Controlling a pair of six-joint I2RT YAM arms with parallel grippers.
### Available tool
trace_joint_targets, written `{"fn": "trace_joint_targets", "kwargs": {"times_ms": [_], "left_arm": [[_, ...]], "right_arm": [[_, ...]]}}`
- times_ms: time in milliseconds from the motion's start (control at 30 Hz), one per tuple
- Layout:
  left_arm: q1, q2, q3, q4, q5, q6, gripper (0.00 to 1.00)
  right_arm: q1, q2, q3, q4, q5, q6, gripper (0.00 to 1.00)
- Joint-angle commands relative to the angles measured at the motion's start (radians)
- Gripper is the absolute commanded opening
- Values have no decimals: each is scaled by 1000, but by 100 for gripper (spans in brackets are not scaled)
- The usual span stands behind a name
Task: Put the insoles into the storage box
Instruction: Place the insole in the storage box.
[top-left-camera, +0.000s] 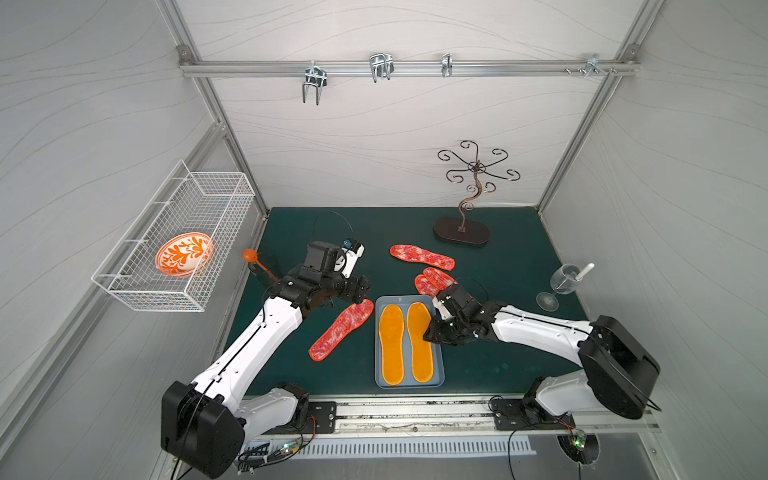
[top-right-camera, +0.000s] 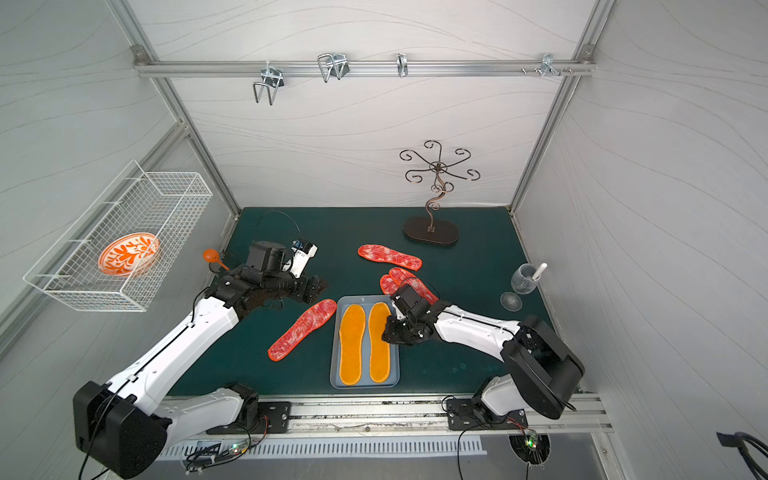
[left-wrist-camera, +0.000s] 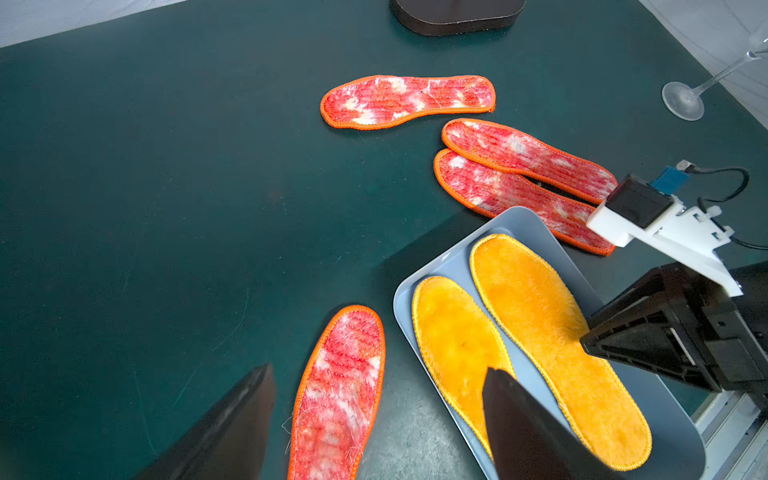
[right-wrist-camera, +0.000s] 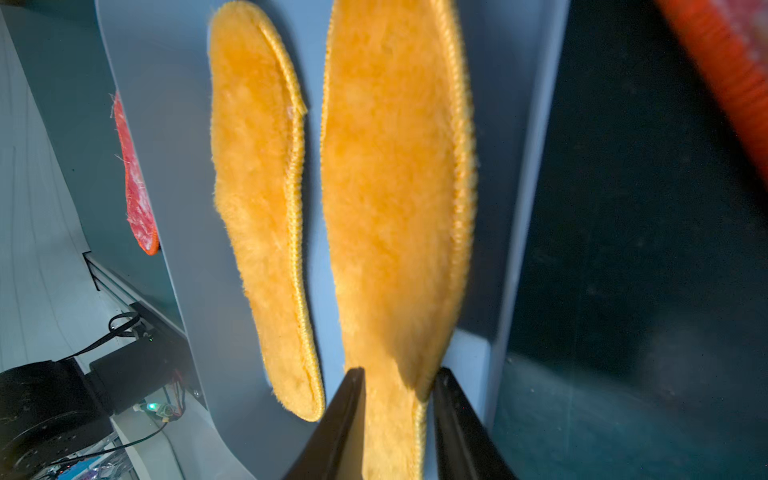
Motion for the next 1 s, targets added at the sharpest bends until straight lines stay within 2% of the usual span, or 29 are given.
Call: {"fn": "trace_joint_targets", "kwargs": {"times_ms": [0, 367, 567, 733, 967], "left_arm": [[4, -12, 0, 47, -16, -11, 84], [4, -22, 26, -17, -67, 9, 84], [17, -19, 66, -128, -108, 22, 84], [31, -47, 67, -191, -107, 22, 85], [60, -75, 55, -262, -123, 18, 85]], "right_arm": [[7, -27, 22, -73, 35, -30, 36], [14, -160, 62, -158, 125, -27, 43], [8, -242, 140, -208, 213, -160, 54], [-19, -308, 196, -254, 300, -297, 67], [-155, -428, 193, -270, 311, -408, 86]]}}
